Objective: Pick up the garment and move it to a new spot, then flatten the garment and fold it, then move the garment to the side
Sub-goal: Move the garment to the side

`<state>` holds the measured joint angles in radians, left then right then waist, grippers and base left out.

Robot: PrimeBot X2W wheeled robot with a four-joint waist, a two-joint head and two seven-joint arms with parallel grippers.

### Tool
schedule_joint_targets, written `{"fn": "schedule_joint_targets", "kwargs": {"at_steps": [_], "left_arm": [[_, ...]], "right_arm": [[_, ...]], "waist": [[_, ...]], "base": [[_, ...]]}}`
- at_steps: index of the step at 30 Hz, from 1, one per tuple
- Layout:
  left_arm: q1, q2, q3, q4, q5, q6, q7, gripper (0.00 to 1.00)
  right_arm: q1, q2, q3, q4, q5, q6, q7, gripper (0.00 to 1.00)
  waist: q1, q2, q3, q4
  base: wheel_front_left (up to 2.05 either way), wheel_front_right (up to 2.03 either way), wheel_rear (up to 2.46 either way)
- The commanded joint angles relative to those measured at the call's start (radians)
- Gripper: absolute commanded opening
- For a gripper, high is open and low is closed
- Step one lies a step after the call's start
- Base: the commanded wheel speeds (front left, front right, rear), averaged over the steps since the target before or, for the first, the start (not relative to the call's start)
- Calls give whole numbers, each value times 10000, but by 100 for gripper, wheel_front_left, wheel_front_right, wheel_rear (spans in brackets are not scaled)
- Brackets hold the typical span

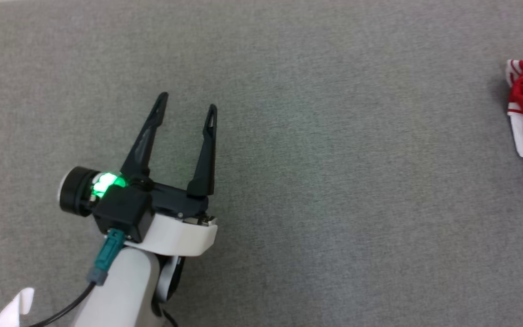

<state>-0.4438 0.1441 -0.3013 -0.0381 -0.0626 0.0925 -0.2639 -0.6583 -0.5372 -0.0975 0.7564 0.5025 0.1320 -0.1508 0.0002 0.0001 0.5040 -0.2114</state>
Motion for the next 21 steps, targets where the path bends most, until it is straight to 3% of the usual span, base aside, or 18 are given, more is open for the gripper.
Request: {"fn": "schedule_joint_targets", "kwargs": {"at_steps": [1,7,8,9,15,21], "left_arm": [[-128,24,-50,61,119,-32,2,100],[-261,57,-291,196,215,-182,2,100],[-274,62,-339,208,257,-177,2,100],[-258,85,-360,241,278,-177,2,100],[-131,184,-390,369,241,-160,2,100],[181,242,-308,387,23,-104,2,100]], "right_arm": [[-261,60,-278,510,224,-30,-192,0],[-758,228,-965,1970,605,-30,-586,4],[-829,280,-994,2166,694,-30,-611,35],[-859,292,-993,2343,717,-30,-647,100],[-782,466,-921,2800,694,-30,-984,100],[140,828,-972,1277,82,-30,-1137,100]], "waist": [[-2,-1,179,157],[-2,-1,281,144],[-2,-1,285,125],[-2,-1,282,97],[-2,-1,32,-100],[-2,-1,-489,-128]], "base": [[0,0,0],[0,0,0],[0,0,0],[0,0,0],[0,0,0],[0,0,0]]}}
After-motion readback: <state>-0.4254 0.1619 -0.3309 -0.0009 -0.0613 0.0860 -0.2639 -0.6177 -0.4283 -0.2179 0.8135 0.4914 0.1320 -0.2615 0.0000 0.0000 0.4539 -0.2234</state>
